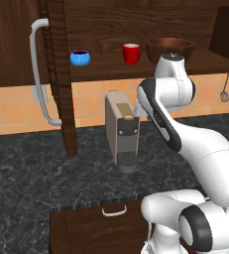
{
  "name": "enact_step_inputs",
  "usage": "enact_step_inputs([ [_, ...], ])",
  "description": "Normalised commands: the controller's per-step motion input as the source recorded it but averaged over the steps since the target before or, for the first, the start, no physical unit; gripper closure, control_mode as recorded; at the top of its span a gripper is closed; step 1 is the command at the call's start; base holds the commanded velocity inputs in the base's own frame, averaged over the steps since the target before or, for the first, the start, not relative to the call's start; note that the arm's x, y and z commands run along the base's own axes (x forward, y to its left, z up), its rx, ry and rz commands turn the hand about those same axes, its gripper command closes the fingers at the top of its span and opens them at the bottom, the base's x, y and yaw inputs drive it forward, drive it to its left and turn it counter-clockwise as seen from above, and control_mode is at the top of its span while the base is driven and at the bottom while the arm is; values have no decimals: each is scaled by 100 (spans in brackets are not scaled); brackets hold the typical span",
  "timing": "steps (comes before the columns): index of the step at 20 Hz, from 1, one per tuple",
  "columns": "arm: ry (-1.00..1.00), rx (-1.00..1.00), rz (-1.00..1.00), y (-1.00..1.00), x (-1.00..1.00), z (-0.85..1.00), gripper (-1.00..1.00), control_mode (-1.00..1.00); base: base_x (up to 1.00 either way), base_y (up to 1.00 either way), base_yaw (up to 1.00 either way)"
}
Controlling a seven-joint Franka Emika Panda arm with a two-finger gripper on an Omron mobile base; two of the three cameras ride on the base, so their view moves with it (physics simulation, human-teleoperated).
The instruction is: Gather all objects into one cabinet and sort the glasses and bowls to opposite sides.
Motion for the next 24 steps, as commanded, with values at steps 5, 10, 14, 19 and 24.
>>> enact_step_inputs([
  [5, 0, 0, 0, 0, 0, 0, -100, 100, 0, 0, 0],
  [10, 0, 0, 0, 0, 0, 0, -100, 100, -3, 1, 0],
  [14, 0, 0, 0, 0, 0, 0, -100, 100, -29, 7, 0],
  [19, 0, 0, 0, 0, 0, 0, -100, 100, -55, 11, 6],
  [24, 0, 0, 0, 0, 0, 0, -100, 100, -73, 8, 18],
])
